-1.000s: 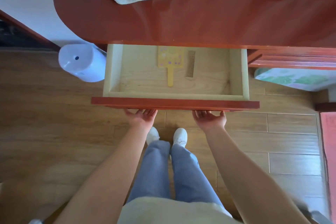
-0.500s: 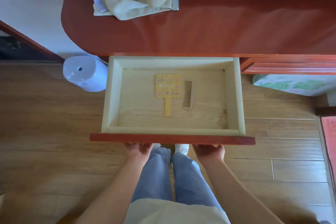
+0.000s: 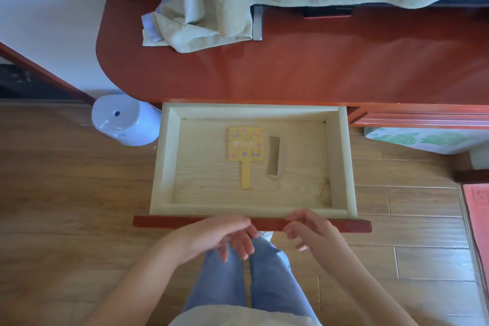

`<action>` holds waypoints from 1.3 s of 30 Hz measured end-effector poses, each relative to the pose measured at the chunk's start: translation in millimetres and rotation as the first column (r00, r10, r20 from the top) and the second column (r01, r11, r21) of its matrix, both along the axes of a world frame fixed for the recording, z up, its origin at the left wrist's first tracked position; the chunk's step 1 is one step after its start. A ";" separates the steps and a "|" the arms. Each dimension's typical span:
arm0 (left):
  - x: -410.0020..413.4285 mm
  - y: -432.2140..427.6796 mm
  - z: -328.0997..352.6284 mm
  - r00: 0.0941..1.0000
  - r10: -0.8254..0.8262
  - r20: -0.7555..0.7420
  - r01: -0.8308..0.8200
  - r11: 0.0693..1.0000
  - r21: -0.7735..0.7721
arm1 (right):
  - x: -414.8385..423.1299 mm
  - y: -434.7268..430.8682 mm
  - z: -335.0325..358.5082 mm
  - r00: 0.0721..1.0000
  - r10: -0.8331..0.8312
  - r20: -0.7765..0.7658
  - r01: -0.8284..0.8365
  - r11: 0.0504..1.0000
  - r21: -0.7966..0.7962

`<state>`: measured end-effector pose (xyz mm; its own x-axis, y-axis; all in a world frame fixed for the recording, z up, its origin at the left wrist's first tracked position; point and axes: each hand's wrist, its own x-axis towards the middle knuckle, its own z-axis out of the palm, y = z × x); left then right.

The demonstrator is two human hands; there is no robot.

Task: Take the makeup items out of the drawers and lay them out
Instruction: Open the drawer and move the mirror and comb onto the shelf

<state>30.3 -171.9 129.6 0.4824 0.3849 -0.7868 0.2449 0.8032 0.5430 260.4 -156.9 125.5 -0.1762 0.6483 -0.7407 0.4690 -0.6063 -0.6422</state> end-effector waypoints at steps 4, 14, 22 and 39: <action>13.3 51.6 -24.8 0.912 0.337 -0.231 -0.264 0.918 0.296 | -26.6 50.6 -14.0 0.984 0.043 0.174 -0.090 0.959 0.268; 43.7 84.3 -115.8 0.421 0.294 -0.858 0.186 0.898 0.399 | -65.0 109.8 -103.3 0.745 0.123 0.655 -0.318 0.929 0.188; 48.1 86.9 -114.2 0.401 0.336 -0.852 0.140 0.897 0.420 | -61.6 106.4 -111.7 0.803 0.005 0.596 -0.174 0.958 0.227; 48.8 84.0 -111.9 0.491 0.498 -0.715 -0.069 0.840 0.538 | -46.6 102.8 -114.3 0.970 -0.177 0.165 0.148 0.973 0.175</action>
